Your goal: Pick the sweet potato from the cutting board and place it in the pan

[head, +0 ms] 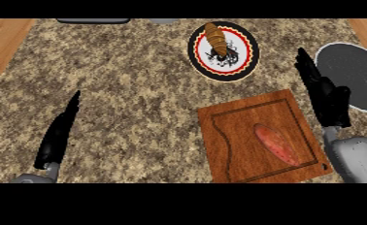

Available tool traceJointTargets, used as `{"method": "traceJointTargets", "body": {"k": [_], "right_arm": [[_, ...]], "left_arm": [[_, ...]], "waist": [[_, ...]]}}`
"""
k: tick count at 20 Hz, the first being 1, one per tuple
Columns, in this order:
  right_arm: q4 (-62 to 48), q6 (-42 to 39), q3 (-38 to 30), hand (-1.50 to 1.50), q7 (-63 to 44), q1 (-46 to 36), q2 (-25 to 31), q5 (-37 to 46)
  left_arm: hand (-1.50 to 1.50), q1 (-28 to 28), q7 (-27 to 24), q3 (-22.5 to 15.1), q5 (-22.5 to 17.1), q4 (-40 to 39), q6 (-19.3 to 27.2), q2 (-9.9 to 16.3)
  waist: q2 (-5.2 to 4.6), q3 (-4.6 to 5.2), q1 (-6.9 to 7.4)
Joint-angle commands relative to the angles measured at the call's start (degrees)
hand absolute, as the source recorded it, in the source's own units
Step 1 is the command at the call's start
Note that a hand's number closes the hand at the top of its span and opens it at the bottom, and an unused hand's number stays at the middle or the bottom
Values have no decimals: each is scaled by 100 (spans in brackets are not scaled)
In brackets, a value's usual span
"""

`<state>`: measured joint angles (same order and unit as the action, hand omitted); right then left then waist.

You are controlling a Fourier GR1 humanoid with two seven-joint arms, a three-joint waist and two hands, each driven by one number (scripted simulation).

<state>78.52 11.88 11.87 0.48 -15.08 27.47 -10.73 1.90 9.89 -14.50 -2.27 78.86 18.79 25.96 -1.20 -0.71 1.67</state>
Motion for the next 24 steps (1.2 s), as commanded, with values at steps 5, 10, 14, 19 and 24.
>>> {"method": "traceJointTargets", "body": {"k": [5,10,14,19,24], "right_arm": [[783,-3002,1070,150,588,-700,-660,-1496],[131,-5028,631,-150,1579,-644,650,-1917],[-437,-6628,286,-150,2554,-936,1489,-1781],[-816,-6903,220,-150,3372,-1639,1621,-734],[-533,-6720,673,-150,3536,-1977,1705,37]], "left_arm": [[0,691,-758,-296,-344,852,-292,-769],[0,517,-1306,-436,-791,1120,-599,-1235],[0,426,-1389,-589,-751,1252,-557,-1402],[0,409,-1642,-521,-754,964,-629,-1445],[0,423,-1805,-297,-985,919,-997,-1237]], "waist": [[88,36,387],[8,48,93],[23,38,96],[-7,40,185],[8,49,211]]}}
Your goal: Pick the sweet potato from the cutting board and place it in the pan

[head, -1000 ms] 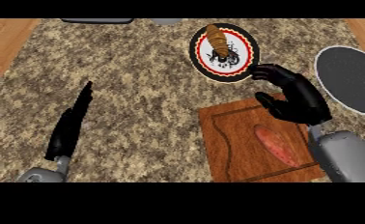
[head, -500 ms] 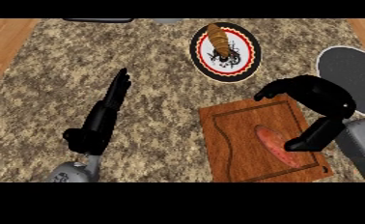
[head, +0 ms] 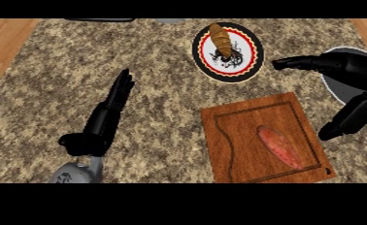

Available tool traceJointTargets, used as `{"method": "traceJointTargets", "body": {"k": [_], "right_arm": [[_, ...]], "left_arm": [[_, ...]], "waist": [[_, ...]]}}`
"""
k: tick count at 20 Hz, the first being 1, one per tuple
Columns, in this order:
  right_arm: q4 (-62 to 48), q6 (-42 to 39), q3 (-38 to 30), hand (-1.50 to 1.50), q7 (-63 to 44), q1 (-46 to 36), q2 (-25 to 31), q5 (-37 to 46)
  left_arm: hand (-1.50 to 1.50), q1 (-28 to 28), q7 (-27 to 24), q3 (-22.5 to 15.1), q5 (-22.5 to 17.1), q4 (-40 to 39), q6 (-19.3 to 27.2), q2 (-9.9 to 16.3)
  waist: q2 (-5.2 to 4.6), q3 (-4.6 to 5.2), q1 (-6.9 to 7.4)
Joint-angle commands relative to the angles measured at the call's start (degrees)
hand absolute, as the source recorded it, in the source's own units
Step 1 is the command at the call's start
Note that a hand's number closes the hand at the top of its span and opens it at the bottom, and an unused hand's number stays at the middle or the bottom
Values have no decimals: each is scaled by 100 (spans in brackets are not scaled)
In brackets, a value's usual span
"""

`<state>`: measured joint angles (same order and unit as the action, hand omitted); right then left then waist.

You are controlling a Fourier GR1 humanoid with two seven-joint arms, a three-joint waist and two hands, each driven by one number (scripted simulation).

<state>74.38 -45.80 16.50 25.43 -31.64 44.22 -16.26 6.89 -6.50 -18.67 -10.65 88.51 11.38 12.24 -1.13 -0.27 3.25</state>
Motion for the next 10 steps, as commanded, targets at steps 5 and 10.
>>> {"method": "traceJointTargets", "body": {"k": [5,10], "right_arm": [[502,-681,1001,-150,1025,-679,168,1482],[923,344,2092,-150,1618,-524,274,3076]], "left_arm": [[0,-27,-97,-156,174,-48,120,-208],[0,96,66,-79,142,-63,13,-92]], "waist": [[36,11,-2],[27,2,-24]]}}
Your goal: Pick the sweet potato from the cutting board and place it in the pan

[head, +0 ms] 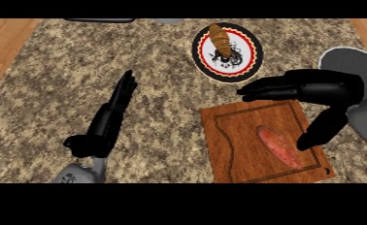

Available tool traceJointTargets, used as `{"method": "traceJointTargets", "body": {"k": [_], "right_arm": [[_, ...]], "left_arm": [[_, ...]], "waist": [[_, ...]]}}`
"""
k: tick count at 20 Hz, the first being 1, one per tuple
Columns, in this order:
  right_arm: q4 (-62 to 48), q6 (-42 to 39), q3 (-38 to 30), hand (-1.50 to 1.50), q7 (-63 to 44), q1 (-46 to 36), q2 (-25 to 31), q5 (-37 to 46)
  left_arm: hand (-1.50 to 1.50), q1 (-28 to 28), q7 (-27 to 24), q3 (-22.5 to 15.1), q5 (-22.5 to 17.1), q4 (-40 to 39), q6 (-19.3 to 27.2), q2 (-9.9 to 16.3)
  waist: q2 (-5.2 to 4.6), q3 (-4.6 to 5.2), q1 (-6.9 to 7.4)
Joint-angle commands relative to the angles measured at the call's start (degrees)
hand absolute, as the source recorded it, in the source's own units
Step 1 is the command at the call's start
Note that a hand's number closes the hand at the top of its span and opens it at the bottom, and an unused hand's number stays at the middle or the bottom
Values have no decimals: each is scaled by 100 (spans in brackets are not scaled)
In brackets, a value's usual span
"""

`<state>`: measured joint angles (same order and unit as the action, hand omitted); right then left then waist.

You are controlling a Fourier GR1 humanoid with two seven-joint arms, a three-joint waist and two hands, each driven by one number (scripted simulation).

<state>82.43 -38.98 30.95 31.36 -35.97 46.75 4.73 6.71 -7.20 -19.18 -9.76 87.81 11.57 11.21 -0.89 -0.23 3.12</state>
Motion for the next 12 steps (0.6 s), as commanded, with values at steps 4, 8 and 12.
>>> {"method": "traceJointTargets", "body": {"k": [4,8,12], "right_arm": [[-15,449,1189,-150,1744,-119,303,1885],[-773,1465,1805,-150,2039,21,-38,2780],[-863,1359,1673,-150,2446,-19,196,2788]], "left_arm": [[0,19,25,150,22,-11,-32,97],[0,-181,-156,158,-27,32,-120,43],[0,54,-29,247,149,-170,-18,-53]], "waist": [[31,10,-105],[36,16,-99],[74,23,-270]]}}
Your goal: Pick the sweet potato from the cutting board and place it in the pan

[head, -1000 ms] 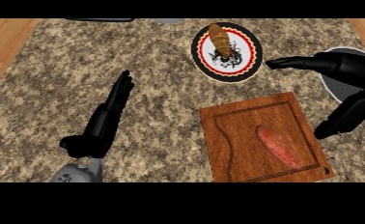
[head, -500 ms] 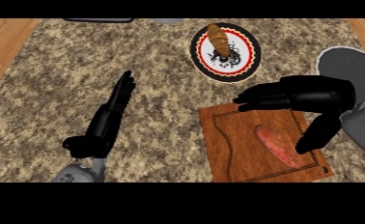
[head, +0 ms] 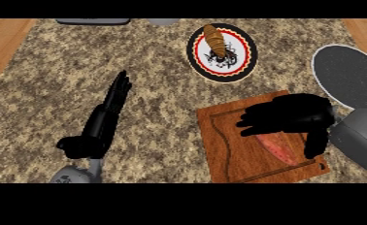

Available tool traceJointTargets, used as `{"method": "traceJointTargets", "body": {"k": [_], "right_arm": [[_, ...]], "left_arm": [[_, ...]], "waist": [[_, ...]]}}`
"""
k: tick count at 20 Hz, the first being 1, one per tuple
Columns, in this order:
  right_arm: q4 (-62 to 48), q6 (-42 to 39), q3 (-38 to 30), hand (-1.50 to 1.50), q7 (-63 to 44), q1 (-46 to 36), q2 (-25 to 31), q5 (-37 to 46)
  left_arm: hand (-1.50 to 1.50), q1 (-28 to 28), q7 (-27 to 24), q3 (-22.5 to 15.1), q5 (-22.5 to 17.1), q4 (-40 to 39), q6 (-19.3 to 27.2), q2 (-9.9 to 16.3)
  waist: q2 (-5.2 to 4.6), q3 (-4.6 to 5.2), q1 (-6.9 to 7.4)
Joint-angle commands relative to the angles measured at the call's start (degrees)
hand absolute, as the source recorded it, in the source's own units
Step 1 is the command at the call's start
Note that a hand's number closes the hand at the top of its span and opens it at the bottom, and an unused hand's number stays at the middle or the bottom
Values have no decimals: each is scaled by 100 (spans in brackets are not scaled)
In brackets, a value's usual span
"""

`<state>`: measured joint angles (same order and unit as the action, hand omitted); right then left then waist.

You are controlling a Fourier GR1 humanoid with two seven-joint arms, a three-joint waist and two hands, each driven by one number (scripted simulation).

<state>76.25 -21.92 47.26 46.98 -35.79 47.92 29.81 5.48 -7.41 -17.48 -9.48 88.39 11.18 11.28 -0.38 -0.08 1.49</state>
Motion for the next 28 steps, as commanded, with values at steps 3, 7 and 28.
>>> {"method": "traceJointTargets", "body": {"k": [3,7,28], "right_arm": [[-826,-46,75,-150,1019,-72,-269,573],[-1388,249,128,-150,1166,-4,-518,691],[-2224,754,525,150,1071,-192,-1718,1850]], "left_arm": [[0,-80,21,31,135,-42,34,-138],[0,-373,-116,-10,175,187,-62,-106],[0,-56,401,346,280,340,-307,-148]], "waist": [[23,7,-80],[20,5,-45],[32,5,-80]]}}
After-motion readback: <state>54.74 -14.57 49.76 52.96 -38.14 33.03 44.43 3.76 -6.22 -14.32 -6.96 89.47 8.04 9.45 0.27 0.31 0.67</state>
